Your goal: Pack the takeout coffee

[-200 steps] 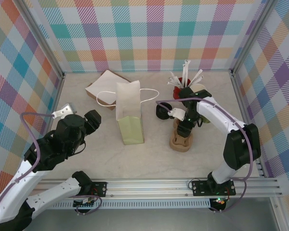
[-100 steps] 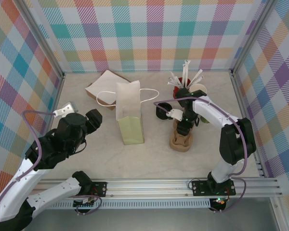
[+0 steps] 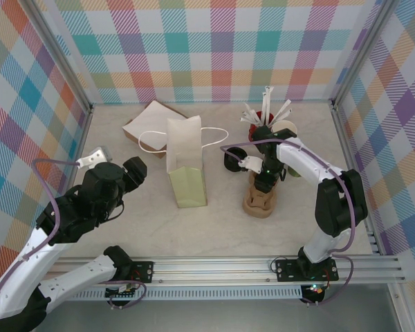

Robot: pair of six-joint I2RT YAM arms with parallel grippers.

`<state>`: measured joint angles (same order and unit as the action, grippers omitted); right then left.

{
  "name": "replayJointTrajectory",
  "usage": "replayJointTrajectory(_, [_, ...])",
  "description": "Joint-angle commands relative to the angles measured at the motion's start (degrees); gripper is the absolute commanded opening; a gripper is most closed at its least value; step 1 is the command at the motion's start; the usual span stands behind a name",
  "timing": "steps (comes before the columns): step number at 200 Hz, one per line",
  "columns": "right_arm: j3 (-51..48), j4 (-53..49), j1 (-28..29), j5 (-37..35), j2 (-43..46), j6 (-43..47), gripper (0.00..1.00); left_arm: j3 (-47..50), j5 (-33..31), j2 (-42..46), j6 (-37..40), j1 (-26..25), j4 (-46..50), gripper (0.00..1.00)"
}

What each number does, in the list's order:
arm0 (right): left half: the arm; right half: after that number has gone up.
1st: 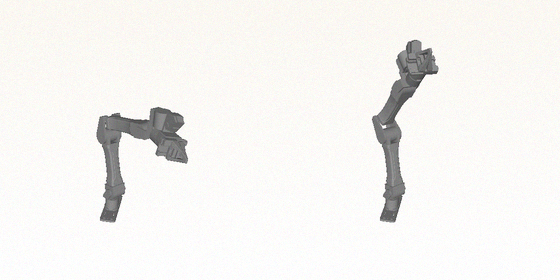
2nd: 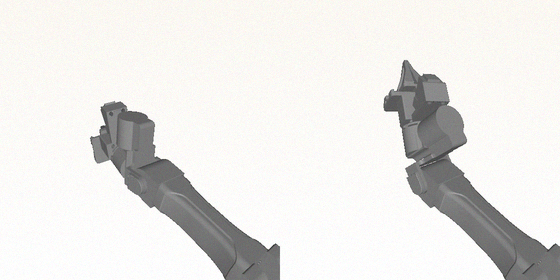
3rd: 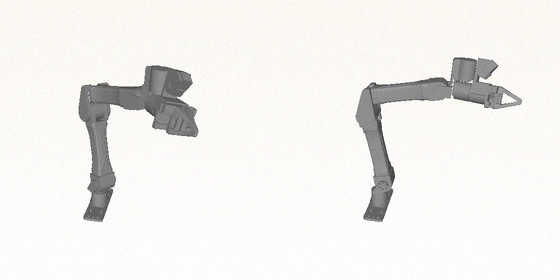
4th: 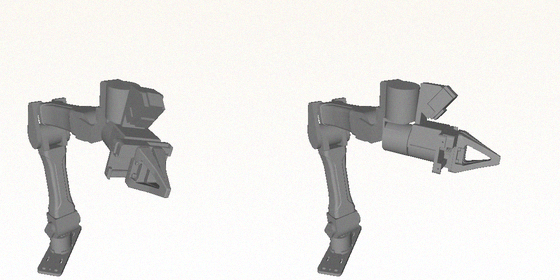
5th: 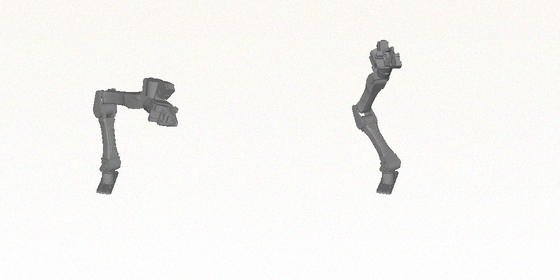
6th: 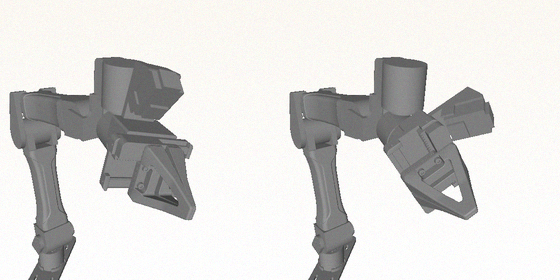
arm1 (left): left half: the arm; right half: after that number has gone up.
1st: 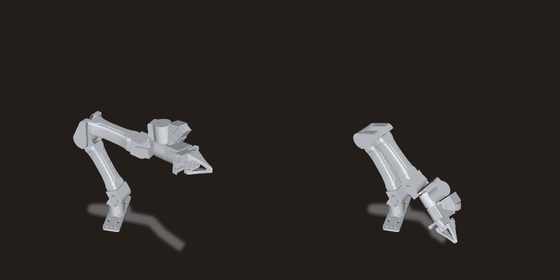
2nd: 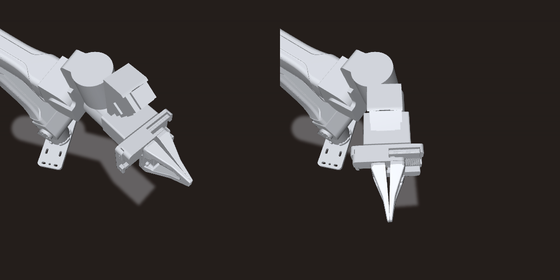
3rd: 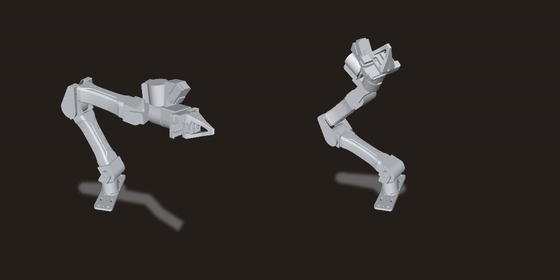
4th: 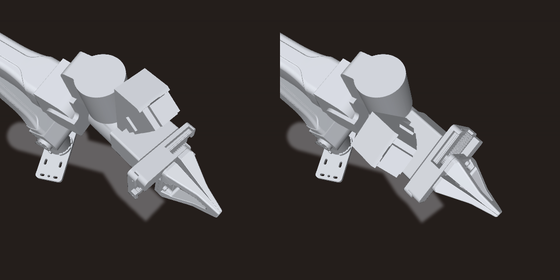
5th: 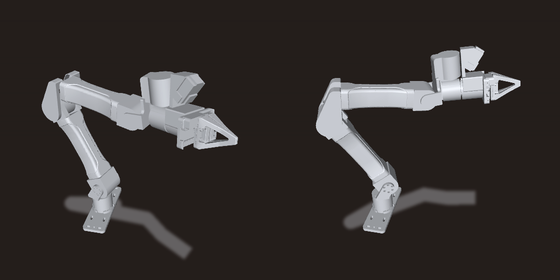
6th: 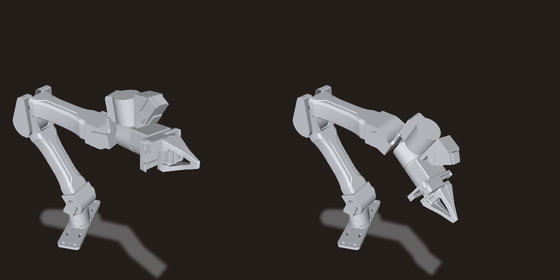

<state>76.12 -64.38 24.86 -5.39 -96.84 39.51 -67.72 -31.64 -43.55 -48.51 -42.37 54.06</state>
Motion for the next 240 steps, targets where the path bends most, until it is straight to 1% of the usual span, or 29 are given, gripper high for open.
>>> replayJointTrajectory(1, [2.06,-1.66,0.45,0.68,1.51,0.05,0.40,-1.19,-0.96,-0.13,0.95,-0.75,0.34,0.76])
replayJointTrajectory(112, [1.34,-2.54,0.71,-0.15,4.10,-0.24,0.41,-0.48,-0.20,-0.14,0.70,-0.76,0.01,0.77])
replayJointTrajectory(240, [-0.27,-1.83,2.03,2.03,1.07,-1.14,0.46,-0.13,-0.35,0.13,0.70,-0.75,0.17,0.77])
